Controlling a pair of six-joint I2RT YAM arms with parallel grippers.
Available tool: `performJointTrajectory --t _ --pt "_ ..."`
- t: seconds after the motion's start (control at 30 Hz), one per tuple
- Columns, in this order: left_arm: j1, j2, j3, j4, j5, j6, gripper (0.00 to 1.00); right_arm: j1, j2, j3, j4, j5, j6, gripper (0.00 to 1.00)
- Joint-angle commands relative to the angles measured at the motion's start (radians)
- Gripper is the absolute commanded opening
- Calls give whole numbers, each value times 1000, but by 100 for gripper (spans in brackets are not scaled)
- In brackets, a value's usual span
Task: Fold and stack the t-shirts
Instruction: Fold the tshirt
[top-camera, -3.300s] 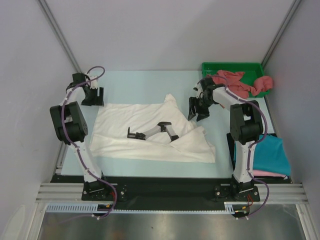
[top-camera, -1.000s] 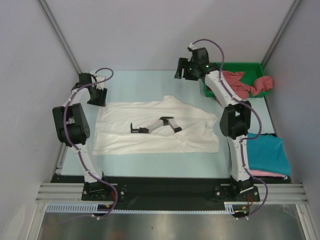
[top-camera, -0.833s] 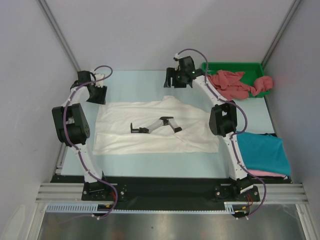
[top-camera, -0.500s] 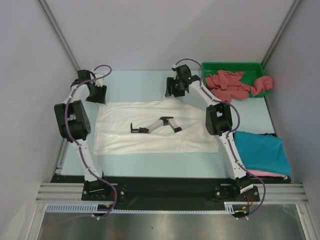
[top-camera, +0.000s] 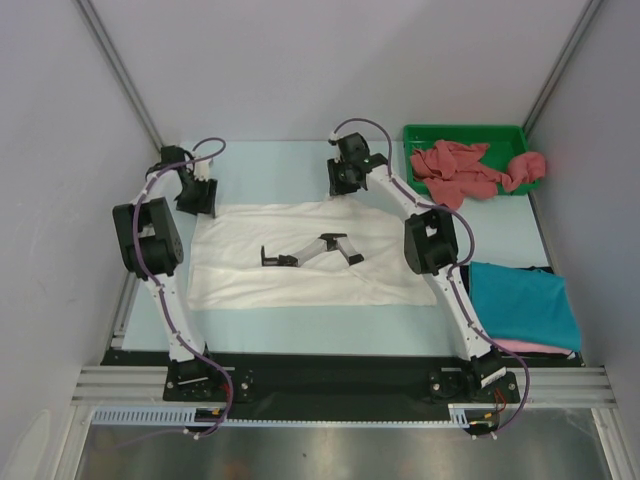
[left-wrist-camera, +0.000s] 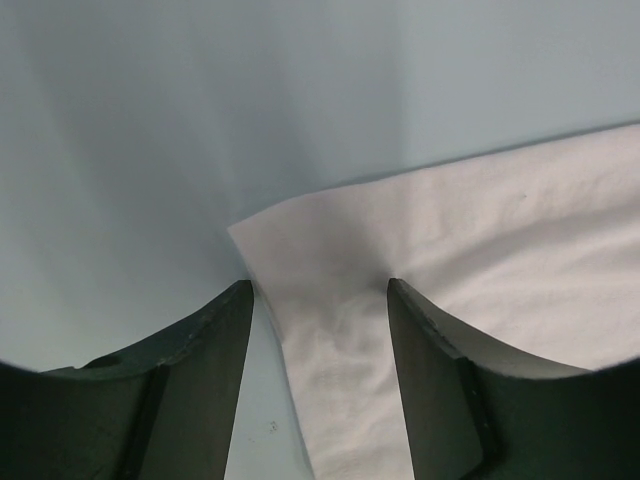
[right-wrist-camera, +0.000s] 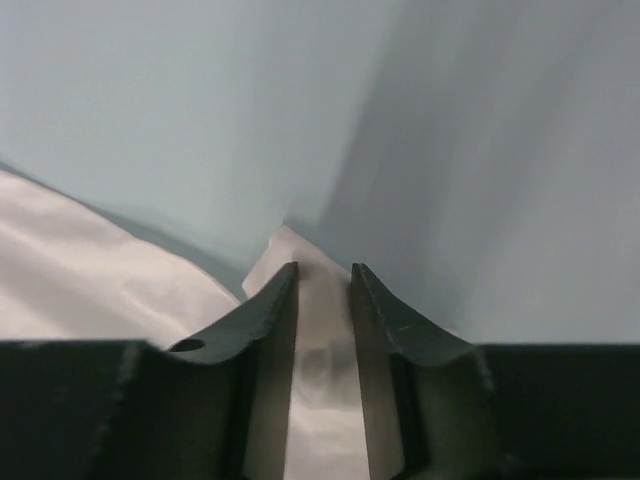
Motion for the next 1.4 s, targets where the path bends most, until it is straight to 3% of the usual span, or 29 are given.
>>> performJointTrajectory --t 0.0,0.1,0.2,0.23,0.3,0.33,0.57,0.93,1.03,1.2,1.33,1.37 --pt "3 25 48 -19 43 -17 61 -4 -1 42 15 26 -29 27" --pt "3 35 60 -28 61 -32 53 -8 3 45 0 41 -12 0" --pt "2 40 68 -31 54 -37 32 -31 -39 40 15 44 46 0" --pt "2 41 69 -33 55 -38 18 -39 -62 40 23 51 60 0" --pt "2 31 74 -39 64 -38 3 -64 -145 14 69 67 104 0" --pt "2 26 72 -37 72 -41 0 -74 -176 0 87 70 121 0" --pt "2 -96 -35 53 120 -57 0 -91 -463 -269 208 104 198 0" --pt "8 -370 -247 95 149 29 0 -15 -1008 -1122 276 156 494 0" --pt "6 -399 -288 84 149 41 0 30 -1075 -1245 239 143 563 1" --pt "6 -437 -343 75 188 74 0 74 -1139 -1437 132 78 556 9" --pt "8 -460 -369 33 235 130 0 73 -1173 -1456 61 18 495 41" --pt "6 -466 -385 32 238 140 0 65 -1182 -1433 23 34 465 43"
